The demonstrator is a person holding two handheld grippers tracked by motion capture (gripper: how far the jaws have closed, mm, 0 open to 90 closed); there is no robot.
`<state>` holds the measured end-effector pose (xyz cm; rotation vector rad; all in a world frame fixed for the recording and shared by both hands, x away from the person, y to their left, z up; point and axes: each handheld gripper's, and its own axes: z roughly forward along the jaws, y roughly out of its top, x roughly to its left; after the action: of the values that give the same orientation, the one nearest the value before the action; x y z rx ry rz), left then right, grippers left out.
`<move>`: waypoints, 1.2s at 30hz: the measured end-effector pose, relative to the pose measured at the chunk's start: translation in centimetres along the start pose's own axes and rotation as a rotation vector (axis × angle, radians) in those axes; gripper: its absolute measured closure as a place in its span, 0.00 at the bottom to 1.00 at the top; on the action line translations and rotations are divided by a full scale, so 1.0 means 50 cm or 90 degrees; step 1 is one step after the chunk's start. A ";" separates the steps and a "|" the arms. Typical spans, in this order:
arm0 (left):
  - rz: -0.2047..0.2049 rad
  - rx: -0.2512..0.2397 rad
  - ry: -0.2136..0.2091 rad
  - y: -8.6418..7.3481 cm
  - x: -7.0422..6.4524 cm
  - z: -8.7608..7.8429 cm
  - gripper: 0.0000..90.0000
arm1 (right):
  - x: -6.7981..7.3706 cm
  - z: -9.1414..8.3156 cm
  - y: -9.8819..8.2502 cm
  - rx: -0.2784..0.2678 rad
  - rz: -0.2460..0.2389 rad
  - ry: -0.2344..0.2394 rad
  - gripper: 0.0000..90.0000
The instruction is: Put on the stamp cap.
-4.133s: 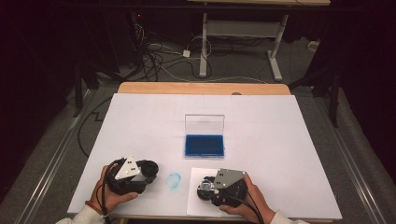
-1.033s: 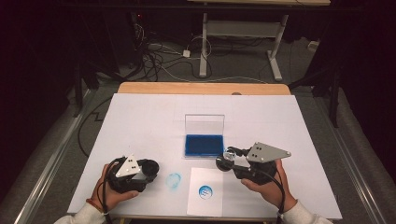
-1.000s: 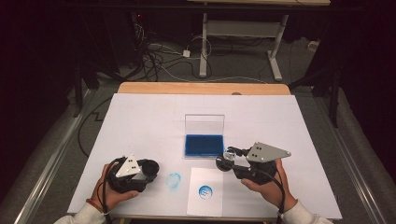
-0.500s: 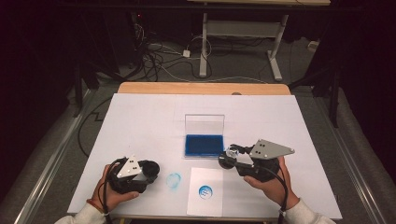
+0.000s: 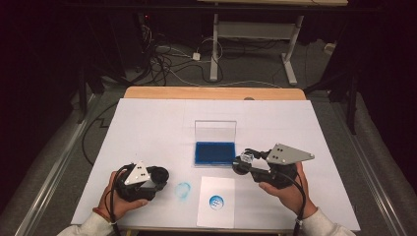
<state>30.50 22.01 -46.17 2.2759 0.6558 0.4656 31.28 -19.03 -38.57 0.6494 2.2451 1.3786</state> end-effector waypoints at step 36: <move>0.038 -0.092 -0.134 0.165 -0.070 0.102 0.41 | 0.024 0.061 0.086 -0.089 0.017 0.017 0.63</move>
<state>32.85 12.18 -44.22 2.1743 0.4352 0.2873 32.80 -14.44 -36.09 0.6177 2.1446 1.5497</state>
